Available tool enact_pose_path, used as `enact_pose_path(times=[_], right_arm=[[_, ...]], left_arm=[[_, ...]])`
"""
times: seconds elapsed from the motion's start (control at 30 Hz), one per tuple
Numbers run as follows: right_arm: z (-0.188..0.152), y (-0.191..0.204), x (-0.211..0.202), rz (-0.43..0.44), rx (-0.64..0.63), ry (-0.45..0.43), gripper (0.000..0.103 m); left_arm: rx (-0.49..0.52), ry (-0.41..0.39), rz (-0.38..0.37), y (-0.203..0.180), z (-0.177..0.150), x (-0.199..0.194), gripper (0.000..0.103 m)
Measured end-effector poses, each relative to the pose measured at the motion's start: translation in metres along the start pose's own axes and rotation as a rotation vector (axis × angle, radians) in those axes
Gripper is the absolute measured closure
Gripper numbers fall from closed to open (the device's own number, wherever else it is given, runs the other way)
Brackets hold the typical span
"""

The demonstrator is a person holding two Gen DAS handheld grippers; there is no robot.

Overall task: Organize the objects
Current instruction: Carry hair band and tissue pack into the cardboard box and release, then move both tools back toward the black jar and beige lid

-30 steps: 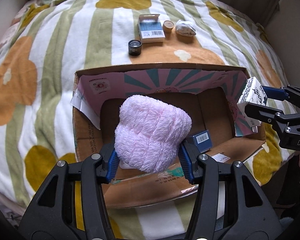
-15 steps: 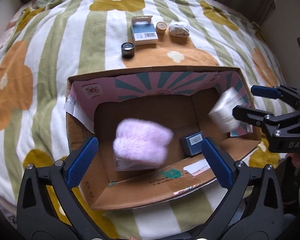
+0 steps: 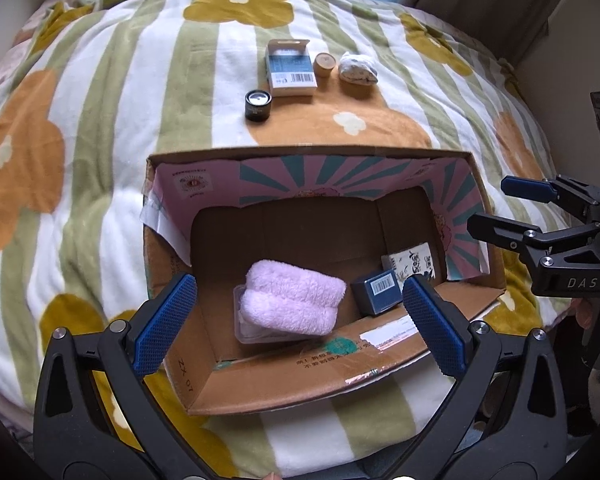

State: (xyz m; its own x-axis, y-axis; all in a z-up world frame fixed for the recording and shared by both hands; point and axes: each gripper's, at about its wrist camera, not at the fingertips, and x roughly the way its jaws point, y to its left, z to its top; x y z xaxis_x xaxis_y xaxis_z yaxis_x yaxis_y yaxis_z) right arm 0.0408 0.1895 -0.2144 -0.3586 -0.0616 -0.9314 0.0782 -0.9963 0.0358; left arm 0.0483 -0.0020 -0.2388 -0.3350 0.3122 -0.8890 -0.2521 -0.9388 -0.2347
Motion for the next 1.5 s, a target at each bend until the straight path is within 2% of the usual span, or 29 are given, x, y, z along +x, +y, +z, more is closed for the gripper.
enact_pose_path(times=[0.13,0.67,0.73,0.8,0.83,1.0,1.2,1.3,1.43,1.5], right_arm=[[0.006,0.001,0.0,0.017,0.017,0.01,0.022],[0.039,-0.007,-0.012,0.031,0.042,-0.04,0.022],[0.044,-0.008,-0.012,0.023,0.037,-0.046,0.017],[0.052,-0.01,-0.012,0.018,0.029,-0.057,0.006],[0.055,-0.011,-0.013,0.013,0.022,-0.065,0.004],[0.078,-0.017,-0.011,-0.01,-0.027,-0.096,0.004],[0.114,-0.025,-0.013,0.053,-0.118,-0.149,0.004],[0.139,-0.029,-0.012,0.026,-0.17,-0.126,0.004],[0.171,-0.04,-0.011,0.02,-0.201,-0.168,0.004],[0.19,-0.042,-0.002,-0.027,-0.23,-0.171,0.004]], left_arm=[[0.016,-0.008,-0.013,0.002,0.012,-0.005,0.0],[0.098,-0.058,0.0,0.016,0.064,-0.022,0.0],[0.129,-0.059,0.004,0.015,0.073,-0.021,0.0],[0.162,-0.061,0.01,0.016,0.083,-0.02,0.0],[0.174,-0.064,0.01,0.017,0.087,-0.02,0.0],[0.242,-0.077,0.011,0.021,0.117,-0.019,0.0],[0.345,-0.147,0.033,0.028,0.16,-0.023,0.0],[0.391,-0.149,0.0,0.034,0.184,-0.02,0.0],[0.474,-0.137,-0.04,0.038,0.212,-0.005,0.0],[0.513,-0.118,-0.065,0.037,0.222,0.01,0.0]])
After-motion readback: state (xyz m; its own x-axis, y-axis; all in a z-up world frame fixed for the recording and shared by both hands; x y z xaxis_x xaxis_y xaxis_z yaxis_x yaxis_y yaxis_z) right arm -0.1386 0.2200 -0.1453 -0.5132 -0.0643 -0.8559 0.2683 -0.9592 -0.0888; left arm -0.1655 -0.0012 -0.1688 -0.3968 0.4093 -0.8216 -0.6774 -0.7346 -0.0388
